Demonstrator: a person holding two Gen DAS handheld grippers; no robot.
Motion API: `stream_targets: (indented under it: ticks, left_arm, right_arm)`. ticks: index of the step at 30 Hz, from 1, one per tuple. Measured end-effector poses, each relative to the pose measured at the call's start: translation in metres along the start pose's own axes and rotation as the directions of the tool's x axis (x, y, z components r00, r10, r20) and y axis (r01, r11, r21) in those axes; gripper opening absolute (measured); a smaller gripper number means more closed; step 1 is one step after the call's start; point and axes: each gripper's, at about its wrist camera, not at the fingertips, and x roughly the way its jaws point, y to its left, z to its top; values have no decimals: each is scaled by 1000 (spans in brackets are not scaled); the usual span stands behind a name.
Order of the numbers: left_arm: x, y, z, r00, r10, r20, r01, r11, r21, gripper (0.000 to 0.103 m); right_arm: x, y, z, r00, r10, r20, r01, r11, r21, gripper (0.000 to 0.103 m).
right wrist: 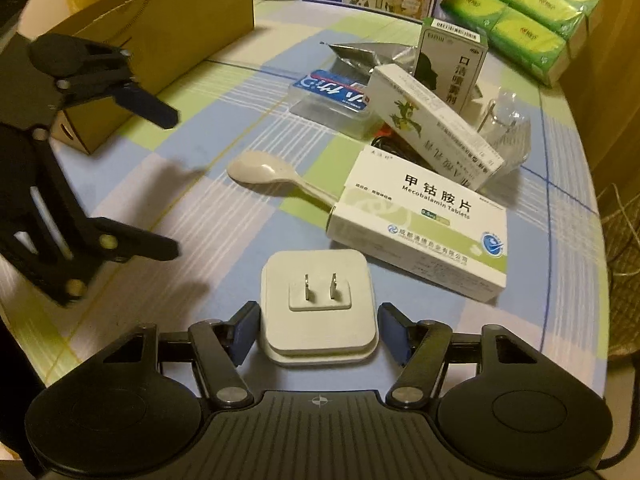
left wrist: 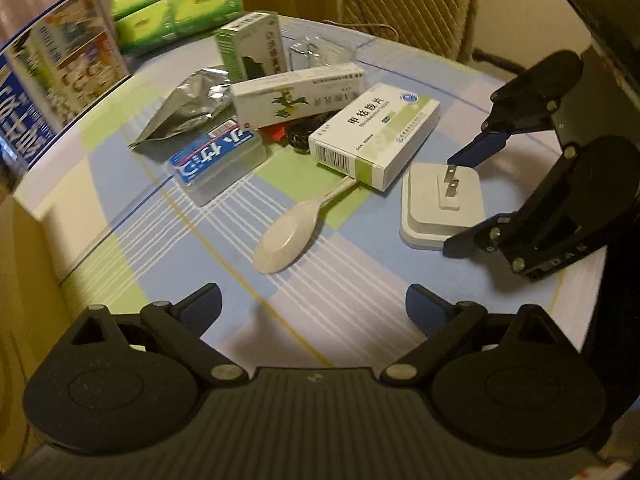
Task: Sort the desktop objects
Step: 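Grasp the white plastic spoon with the left tool while the right tool grasps the white plug adapter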
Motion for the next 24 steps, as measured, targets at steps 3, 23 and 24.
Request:
stream_targets:
  ticks: [3,23,24]
  left_arm:
    - [12,1,7,1000,-15,4,15,999,36,94]
    - [32,17,12,998,-61,-31,60,998,-29,28]
    - [27,14,5,998,-50,-40,48,998,-48,28]
  right_arm:
    - [-2,-3,0,1000,-7,-5,7,999,35,61]
    - [-12,-6,-13,999,-29,14,26,983,183,61]
    - [-13,-4,-14,999,-32,19,28,980,195,61]
